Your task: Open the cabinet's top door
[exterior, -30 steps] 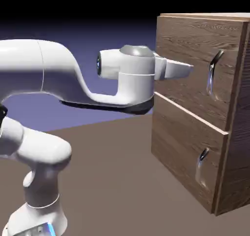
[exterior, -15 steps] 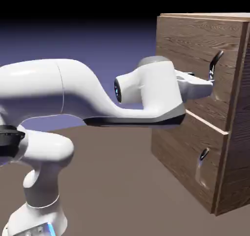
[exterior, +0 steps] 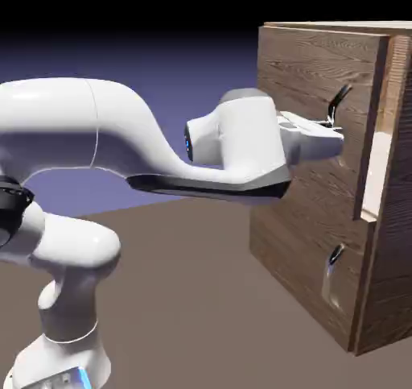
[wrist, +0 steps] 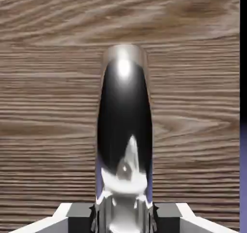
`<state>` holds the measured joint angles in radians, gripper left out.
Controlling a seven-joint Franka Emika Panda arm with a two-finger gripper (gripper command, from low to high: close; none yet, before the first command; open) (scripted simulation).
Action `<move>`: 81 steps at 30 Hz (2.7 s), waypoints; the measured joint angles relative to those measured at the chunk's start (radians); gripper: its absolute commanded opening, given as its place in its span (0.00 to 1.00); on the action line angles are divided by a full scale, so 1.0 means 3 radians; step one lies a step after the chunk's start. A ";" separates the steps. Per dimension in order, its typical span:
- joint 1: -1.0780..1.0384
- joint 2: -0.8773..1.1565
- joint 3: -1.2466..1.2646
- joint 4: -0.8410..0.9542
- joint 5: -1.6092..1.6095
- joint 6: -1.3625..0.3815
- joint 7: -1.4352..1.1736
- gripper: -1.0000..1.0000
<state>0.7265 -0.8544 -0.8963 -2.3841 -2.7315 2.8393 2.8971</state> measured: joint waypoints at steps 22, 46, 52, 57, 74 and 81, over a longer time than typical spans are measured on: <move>-0.2407 -0.0847 0.2335 -0.1441 0.2138 -0.0344 -0.0574 0.00; -0.2009 -0.2183 0.4472 -0.2001 0.5543 -0.2192 -0.2130 0.00; -0.1929 -0.2051 0.5197 -0.1692 0.6208 -0.2929 -0.2150 0.00; -0.2121 -0.1833 0.5800 -0.1221 0.6711 -0.3580 -0.2131 0.00; -0.3703 -0.1483 0.7075 0.0832 0.7562 -0.5371 -0.2269 0.00; -0.4392 -0.1513 0.7344 0.1677 0.7679 -0.5969 -0.2423 0.00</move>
<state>-0.5911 -1.3081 1.3069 -1.8808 -0.4279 1.0485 2.1703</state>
